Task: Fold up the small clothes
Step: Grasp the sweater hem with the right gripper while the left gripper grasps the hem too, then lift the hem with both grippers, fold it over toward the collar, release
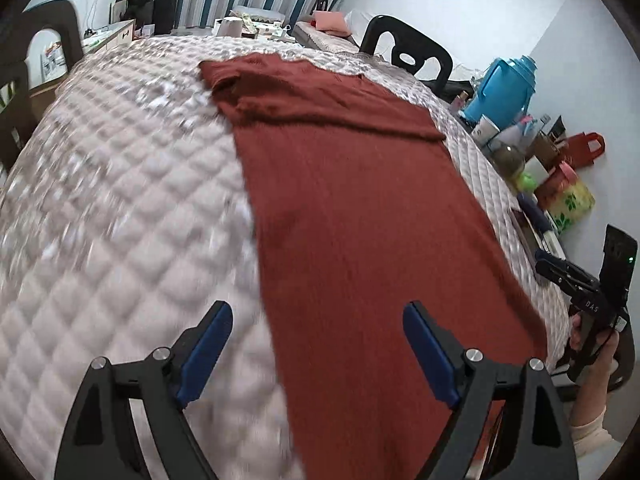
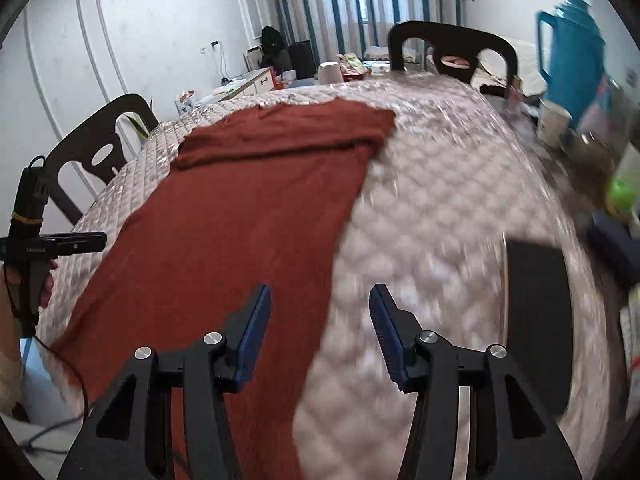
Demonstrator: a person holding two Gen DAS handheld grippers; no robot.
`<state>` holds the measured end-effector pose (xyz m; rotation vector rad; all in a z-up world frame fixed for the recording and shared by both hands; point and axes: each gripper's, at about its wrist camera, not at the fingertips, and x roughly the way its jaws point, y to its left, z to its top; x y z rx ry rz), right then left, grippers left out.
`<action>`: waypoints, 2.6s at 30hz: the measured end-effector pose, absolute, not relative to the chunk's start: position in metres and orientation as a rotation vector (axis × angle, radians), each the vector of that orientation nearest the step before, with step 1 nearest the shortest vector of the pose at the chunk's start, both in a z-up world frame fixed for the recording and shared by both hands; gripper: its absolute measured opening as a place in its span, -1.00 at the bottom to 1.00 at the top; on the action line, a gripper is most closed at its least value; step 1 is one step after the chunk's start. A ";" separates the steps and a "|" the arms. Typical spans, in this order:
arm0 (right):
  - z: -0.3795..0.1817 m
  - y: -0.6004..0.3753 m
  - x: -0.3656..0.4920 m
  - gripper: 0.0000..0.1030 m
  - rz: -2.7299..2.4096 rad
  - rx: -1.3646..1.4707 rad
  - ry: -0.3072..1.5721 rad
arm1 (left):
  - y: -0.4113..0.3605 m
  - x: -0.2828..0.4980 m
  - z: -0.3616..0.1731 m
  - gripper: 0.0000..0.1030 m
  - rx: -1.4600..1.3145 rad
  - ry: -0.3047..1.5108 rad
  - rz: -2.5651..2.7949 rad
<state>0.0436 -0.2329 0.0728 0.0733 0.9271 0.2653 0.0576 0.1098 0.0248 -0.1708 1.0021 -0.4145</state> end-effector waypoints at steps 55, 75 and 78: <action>0.029 -0.257 -0.053 -0.89 0.434 0.432 0.907 | 0.110 -0.055 0.016 -0.83 -0.371 1.037 -0.330; 0.081 -0.285 -0.093 -0.90 0.574 0.660 0.720 | 0.135 -0.101 0.064 -0.83 -0.563 0.874 -0.453; 0.099 -0.287 -0.095 -0.90 0.596 0.651 0.668 | 0.131 -0.103 0.081 -0.83 -0.515 0.818 -0.460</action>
